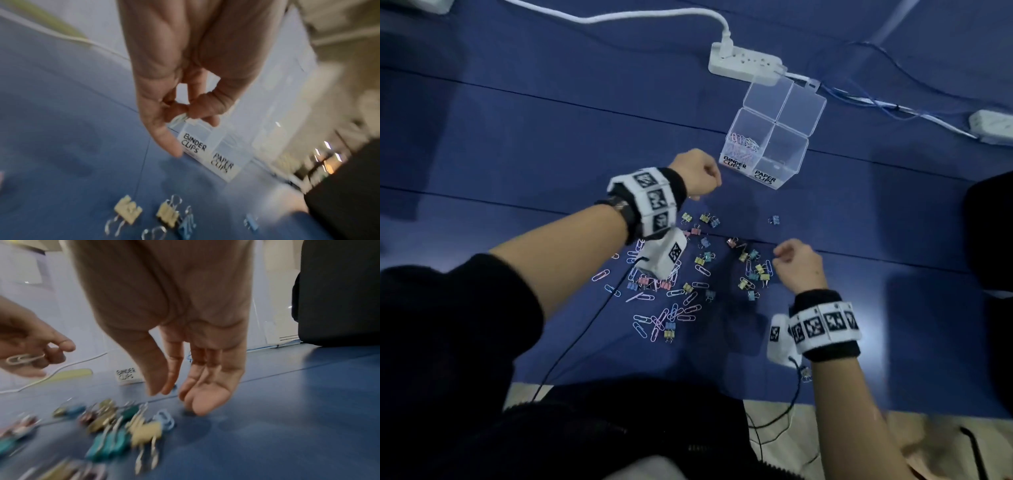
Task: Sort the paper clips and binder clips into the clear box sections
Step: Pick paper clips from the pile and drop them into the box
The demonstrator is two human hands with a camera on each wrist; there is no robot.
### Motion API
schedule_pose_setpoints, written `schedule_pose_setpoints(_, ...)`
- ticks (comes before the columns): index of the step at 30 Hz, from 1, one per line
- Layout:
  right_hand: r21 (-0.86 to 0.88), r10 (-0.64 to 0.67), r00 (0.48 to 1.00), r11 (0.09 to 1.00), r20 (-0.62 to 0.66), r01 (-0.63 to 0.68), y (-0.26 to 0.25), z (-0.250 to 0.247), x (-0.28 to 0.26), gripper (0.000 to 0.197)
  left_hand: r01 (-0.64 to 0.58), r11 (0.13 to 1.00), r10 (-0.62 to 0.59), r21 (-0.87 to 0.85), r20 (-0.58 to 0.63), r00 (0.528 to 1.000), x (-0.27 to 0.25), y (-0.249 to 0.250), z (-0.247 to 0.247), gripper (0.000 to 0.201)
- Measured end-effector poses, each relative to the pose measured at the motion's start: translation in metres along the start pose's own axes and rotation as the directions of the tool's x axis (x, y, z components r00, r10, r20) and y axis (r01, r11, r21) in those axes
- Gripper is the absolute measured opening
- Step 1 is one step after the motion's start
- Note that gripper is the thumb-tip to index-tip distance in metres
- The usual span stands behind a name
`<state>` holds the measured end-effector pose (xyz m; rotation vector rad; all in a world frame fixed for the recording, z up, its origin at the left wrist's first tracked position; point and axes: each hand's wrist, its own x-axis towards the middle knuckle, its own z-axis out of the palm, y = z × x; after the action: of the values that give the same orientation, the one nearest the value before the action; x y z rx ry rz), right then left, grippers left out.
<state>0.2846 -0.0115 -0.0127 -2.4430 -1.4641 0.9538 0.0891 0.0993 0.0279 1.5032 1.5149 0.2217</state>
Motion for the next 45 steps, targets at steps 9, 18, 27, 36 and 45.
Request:
schedule_pose_setpoints(9, 0.211, -0.048, 0.999, 0.976, -0.008, 0.048, -0.007, 0.026, -0.018, 0.028, 0.078, 0.997, -0.067, -0.028, 0.278, 0.958, -0.040, -0.031, 0.036, 0.019)
schedule_pose_setpoints(18, 0.300, 0.067, 0.998, 0.952, 0.008, -0.066, 0.004, 0.025, -0.014, 0.029, -0.399, 0.682, 0.256, 0.612, 0.311, 0.915, -0.053, -0.020, 0.088, 0.029)
schedule_pose_setpoints(27, 0.035, -0.044, 0.998, 0.998, -0.051, 0.045, -0.008, 0.034, -0.016, 0.012, -0.363, 0.561, 0.158, 0.744, 0.334, 0.929, -0.059, -0.011, 0.095, 0.038)
schedule_pose_setpoints(36, 0.071, -0.128, 0.992, 0.989, -0.014, 0.129, -0.002, 0.037, -0.017, 0.014, 0.018, 0.991, -0.041, 0.136, 0.172, 0.984, -0.067, -0.025, 0.047, 0.035)
schedule_pose_setpoints(45, 0.298, -0.372, 0.927, 0.891, 0.045, 0.343, -0.036, 0.042, -0.045, 0.020, 0.354, 0.667, -0.215, -0.656, 0.286, 0.934, -0.085, -0.095, 0.011, 0.029)
